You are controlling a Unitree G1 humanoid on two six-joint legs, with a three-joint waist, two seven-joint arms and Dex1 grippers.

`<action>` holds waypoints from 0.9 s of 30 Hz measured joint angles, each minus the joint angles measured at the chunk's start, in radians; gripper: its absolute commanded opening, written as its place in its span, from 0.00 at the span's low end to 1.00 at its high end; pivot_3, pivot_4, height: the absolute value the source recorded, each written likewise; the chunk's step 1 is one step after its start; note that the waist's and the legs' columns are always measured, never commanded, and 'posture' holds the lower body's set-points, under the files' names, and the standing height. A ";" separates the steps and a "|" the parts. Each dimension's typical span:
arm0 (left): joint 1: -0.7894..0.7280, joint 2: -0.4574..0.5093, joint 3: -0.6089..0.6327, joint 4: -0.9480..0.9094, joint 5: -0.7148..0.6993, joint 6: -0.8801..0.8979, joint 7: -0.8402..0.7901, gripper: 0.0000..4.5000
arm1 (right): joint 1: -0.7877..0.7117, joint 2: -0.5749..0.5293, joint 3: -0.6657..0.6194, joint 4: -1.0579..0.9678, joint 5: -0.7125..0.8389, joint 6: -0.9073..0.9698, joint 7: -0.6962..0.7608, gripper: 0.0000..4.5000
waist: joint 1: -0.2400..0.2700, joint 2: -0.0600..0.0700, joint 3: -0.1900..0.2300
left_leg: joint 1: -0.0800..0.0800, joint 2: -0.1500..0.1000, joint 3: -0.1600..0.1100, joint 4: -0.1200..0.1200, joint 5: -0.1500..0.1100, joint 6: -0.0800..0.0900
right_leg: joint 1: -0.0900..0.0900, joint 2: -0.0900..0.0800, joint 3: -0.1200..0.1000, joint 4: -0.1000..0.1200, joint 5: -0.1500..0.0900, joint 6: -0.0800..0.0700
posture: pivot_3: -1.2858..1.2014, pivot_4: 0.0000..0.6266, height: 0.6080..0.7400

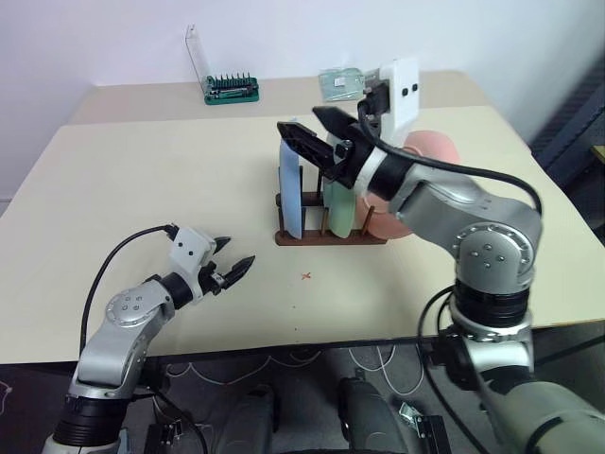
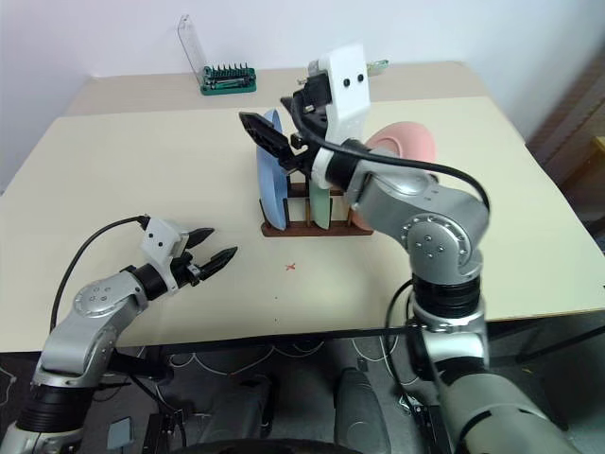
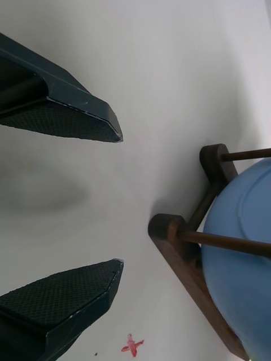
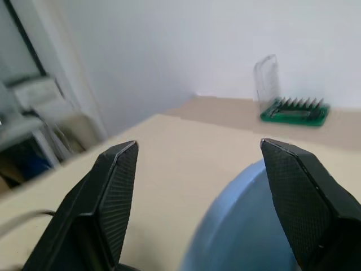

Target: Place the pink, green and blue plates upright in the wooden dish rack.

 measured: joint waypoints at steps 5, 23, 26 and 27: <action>-0.013 -0.008 -0.017 0.021 0.004 -0.019 -0.025 0.76 | -0.004 -0.238 -0.160 -0.006 -0.040 -0.102 0.171 0.48 | 0.019 -0.001 0.000 | 0.000 0.000 0.001 0.001 -0.001 0.002 | 0.002 0.000 0.000 -0.003 0.000 0.000 | 0.52 0.24 1.00; -0.080 -0.074 -0.179 0.089 0.033 -0.075 -0.147 0.76 | 0.615 -0.665 -0.271 0.041 -0.458 -0.262 0.442 0.01 | 0.025 0.004 -0.001 | 0.002 0.009 0.022 0.003 -0.003 0.005 | 0.004 -0.001 0.002 -0.005 0.000 0.000 | 0.52 0.24 1.00; -0.080 -0.080 -0.181 0.110 0.043 -0.085 -0.147 0.76 | 0.603 -0.626 -0.219 0.031 -0.467 -0.287 0.453 0.01 | 0.028 0.004 -0.001 | 0.001 0.009 0.022 0.004 -0.003 0.005 | 0.004 -0.001 0.001 -0.005 0.000 0.000 | 0.52 0.24 1.00; -0.080 -0.080 -0.182 0.117 0.047 -0.091 -0.147 0.76 | 0.594 -0.619 -0.207 0.028 -0.467 -0.292 0.454 0.01 | 0.028 0.004 -0.001 | 0.001 0.009 0.022 0.004 -0.003 0.005 | 0.004 -0.001 0.001 -0.005 0.000 0.000 | 0.52 0.24 1.00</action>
